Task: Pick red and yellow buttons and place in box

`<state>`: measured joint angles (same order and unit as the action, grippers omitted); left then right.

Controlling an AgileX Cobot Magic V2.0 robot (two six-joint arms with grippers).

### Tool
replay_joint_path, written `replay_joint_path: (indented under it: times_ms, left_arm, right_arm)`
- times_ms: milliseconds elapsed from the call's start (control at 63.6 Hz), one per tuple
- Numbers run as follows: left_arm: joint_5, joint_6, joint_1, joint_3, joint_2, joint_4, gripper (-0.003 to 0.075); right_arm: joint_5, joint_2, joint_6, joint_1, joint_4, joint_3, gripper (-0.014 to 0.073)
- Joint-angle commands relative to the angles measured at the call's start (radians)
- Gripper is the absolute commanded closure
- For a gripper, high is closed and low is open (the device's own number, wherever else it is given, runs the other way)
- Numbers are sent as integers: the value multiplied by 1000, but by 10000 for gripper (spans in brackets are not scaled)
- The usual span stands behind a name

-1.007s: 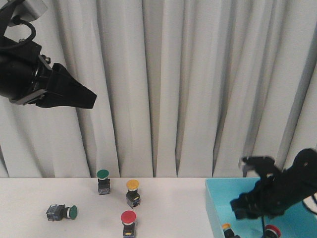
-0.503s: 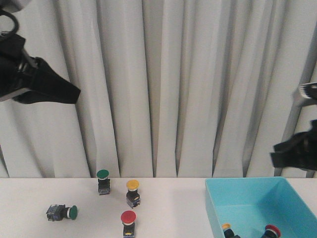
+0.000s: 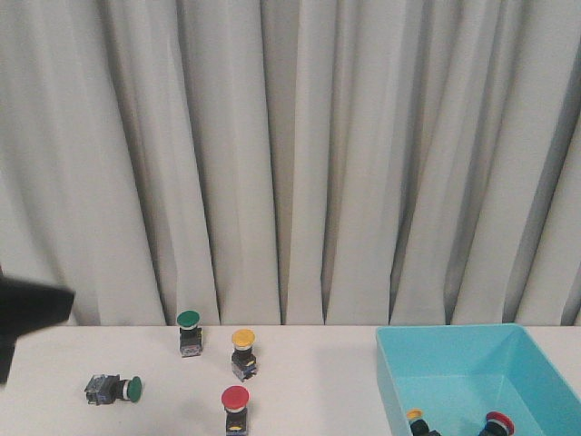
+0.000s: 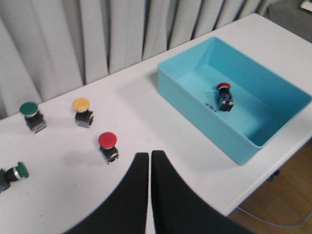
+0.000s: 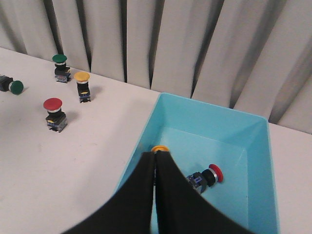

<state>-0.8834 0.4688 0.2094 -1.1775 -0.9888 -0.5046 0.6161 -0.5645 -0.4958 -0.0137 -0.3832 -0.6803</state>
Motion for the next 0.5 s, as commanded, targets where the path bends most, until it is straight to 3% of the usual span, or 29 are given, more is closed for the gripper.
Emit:
replay_joint_path:
  times_ms: [0,173,488]
  left_arm:
    - [184,-7,0,100,95,-29,727]
    - [311,-8,0,224,230,-29,727]
    - [262,-8,0,231,308,-28,727]
  right_arm:
    - [-38,55,-10,3,-6,1,602]
    - [-2,104,-10,3,-7,3,602]
    - [-2,105,-10,3,-7,3,602]
